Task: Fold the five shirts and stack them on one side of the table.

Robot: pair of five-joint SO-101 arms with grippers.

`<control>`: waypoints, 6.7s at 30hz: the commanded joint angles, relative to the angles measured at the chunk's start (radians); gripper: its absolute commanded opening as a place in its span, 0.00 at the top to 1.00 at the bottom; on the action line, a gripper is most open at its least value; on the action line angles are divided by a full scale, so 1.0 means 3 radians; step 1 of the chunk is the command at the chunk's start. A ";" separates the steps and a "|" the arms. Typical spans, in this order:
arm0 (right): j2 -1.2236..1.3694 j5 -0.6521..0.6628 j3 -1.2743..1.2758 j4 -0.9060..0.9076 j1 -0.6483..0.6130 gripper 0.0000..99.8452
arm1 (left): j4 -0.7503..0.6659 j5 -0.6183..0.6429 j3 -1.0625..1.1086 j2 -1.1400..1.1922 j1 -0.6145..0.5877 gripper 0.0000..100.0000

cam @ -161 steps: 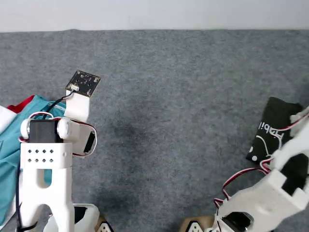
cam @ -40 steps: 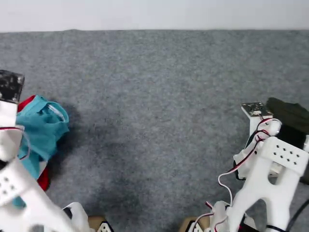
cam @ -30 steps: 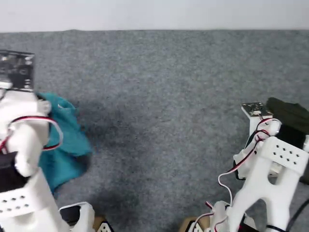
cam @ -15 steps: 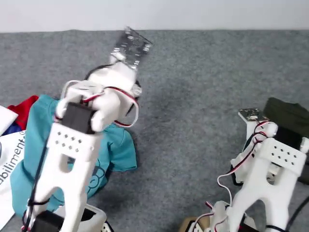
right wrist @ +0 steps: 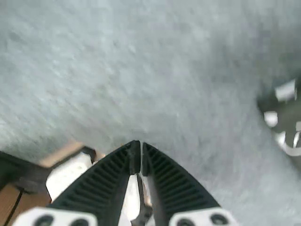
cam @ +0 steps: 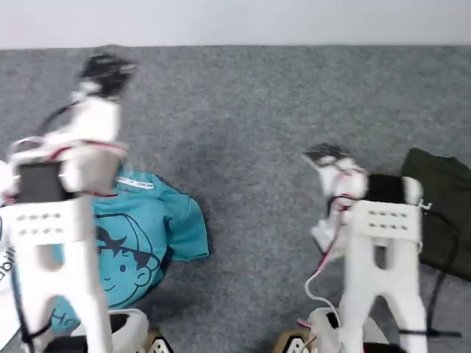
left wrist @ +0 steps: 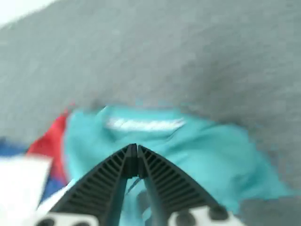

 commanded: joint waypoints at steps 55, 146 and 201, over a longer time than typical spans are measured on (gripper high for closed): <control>0.3792 -0.0783 -0.4404 -0.0974 -0.2949 0.75 | 0.0138 -0.0864 0.0228 -0.0205 -0.3038 0.99; 0.2304 -0.0552 -0.3882 0.0248 -0.0003 0.76 | -0.0962 -0.0460 0.1931 0.1002 0.0588 0.79; 0.2028 -0.0552 -0.3406 0.0253 -0.0003 0.76 | 0.0465 0.0005 -0.0540 0.1979 0.0706 0.99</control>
